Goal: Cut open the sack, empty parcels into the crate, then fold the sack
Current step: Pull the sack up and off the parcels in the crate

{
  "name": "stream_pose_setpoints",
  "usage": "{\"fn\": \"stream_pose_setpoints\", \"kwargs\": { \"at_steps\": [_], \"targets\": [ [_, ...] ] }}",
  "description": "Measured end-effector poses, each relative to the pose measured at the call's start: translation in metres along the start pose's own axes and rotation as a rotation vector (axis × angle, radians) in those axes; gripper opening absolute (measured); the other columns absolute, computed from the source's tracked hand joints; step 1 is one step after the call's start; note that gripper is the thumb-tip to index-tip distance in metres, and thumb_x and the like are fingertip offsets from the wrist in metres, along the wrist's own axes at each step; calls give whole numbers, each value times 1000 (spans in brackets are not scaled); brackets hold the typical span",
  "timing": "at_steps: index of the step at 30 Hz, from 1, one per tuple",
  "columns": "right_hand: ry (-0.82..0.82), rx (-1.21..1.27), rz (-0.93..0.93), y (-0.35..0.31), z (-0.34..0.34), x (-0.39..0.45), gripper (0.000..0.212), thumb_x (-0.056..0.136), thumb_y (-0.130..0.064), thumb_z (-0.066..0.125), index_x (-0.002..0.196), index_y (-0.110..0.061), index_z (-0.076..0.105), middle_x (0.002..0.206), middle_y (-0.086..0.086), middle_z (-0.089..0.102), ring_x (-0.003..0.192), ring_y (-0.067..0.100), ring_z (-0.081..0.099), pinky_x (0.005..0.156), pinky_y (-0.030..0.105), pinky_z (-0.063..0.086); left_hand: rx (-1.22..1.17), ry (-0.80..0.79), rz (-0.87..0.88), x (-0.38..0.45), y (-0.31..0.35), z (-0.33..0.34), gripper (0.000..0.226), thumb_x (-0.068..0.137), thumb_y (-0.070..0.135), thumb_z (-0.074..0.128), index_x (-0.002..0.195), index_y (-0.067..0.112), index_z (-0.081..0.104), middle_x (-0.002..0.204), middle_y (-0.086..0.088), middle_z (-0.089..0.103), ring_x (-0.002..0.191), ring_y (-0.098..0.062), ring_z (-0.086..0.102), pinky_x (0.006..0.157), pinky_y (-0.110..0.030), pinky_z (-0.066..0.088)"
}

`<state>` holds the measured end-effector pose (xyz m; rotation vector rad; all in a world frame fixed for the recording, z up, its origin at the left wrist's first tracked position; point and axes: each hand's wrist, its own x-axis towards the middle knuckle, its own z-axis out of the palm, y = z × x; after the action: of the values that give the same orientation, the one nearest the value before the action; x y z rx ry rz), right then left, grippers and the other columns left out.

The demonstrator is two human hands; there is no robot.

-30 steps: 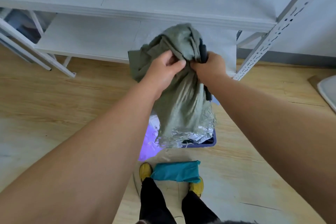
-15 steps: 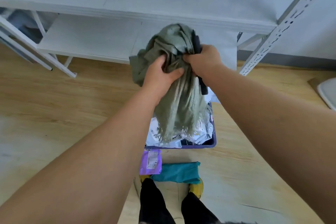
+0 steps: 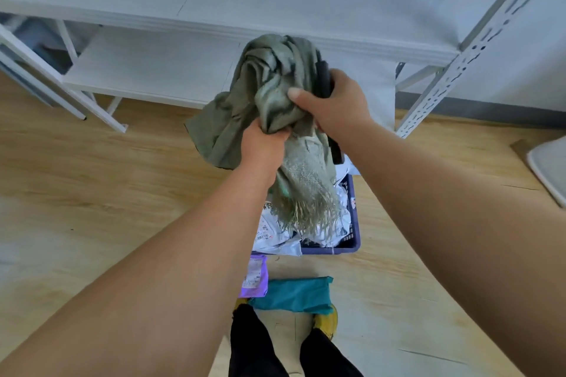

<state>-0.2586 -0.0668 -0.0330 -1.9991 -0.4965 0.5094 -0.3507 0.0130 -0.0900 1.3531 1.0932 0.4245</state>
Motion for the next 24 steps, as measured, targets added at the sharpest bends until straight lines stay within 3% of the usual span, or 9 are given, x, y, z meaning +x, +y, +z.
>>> {"fn": "stream_pose_setpoints", "kwargs": {
  "at_steps": [3,7,10,13,16,18,22,24],
  "targets": [
    [-66,-64,3,15,2,-11,56,70,-45,81,115,-19,59,97,-6,65,75,18,60,73,35,55,-38,26,-37,2,4,-3,38,84,17,70,121,13,63,108,-2,68,101,-23,64,90,-36,51],
    [-120,-119,49,32,12,-16,50,69,-35,83,109,-16,61,93,0,67,79,22,62,79,43,57,-106,38,24,0,31,-1,33,85,22,70,116,13,65,105,-1,69,98,-21,65,92,-41,53],
    [0,17,32,30,13,-7,32,72,-25,80,96,-16,60,81,0,64,78,26,64,75,43,57,-154,-1,130,-2,41,-1,26,84,24,71,108,17,66,103,4,71,98,-15,67,91,-37,54],
    [-50,-43,86,32,11,-3,22,75,-23,77,81,-22,56,69,-1,59,68,26,59,71,41,55,-64,-29,97,-5,37,-1,35,83,29,72,115,14,65,107,1,70,98,-19,67,92,-42,54],
    [34,35,40,22,4,4,23,77,-22,74,72,-29,53,67,-4,58,70,25,59,74,44,56,-73,-52,157,1,59,-1,37,79,33,74,111,15,66,107,0,71,98,-19,67,92,-41,54],
    [65,116,-16,15,1,9,23,79,-21,74,74,-30,53,67,-6,58,65,20,58,70,38,55,-108,-61,241,3,67,-1,28,77,34,74,100,20,67,103,2,71,97,-16,68,91,-38,54],
    [-1,41,51,18,8,4,26,78,-20,74,69,-27,50,62,-4,55,60,19,55,65,35,51,-25,-6,199,1,50,-2,39,82,34,72,113,11,63,104,3,68,99,-17,65,81,-26,52],
    [12,103,9,12,10,5,27,79,-17,73,69,-27,50,58,-6,53,53,15,54,58,30,46,-123,-1,248,3,57,-6,45,77,36,74,113,12,64,104,2,70,98,-17,67,84,-32,55]
  ]
}}
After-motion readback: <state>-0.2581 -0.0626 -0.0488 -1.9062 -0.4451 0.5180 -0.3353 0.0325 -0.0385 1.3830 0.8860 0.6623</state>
